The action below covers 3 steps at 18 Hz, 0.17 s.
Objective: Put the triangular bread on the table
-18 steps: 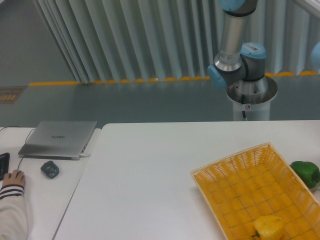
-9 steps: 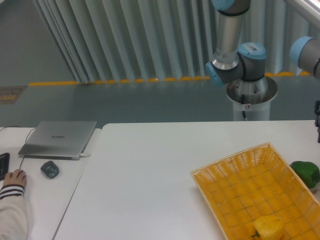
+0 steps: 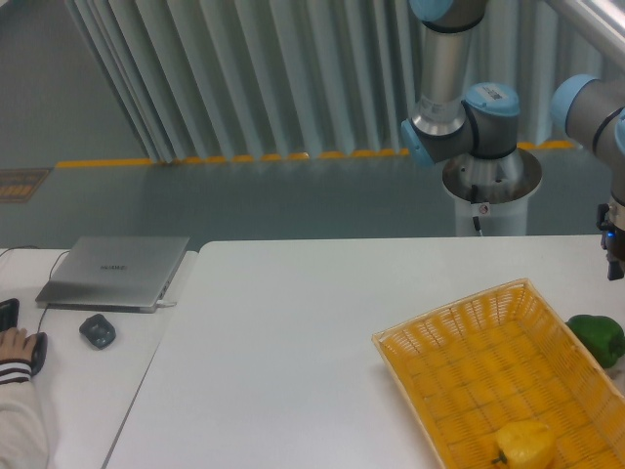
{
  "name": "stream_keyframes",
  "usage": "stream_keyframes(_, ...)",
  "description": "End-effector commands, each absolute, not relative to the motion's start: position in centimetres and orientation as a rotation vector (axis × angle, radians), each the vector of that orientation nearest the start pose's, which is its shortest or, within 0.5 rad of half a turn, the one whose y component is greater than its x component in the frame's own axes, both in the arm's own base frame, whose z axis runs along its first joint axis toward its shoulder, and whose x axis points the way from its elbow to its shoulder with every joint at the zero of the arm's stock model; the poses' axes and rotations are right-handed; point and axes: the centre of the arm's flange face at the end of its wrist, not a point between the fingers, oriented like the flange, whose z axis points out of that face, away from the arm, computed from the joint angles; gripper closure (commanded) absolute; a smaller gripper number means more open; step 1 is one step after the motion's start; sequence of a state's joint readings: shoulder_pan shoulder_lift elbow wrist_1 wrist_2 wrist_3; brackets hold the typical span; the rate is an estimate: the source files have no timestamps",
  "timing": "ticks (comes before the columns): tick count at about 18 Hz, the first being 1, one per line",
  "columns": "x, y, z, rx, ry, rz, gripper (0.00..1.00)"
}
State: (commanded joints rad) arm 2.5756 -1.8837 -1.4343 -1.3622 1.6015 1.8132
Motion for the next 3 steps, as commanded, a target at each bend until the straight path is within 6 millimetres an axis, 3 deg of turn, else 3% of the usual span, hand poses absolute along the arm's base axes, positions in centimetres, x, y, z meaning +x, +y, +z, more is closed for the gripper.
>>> stream_keyframes(3,-45.13,44.52,40.09,-2.903,1.249,0.057,0.0)
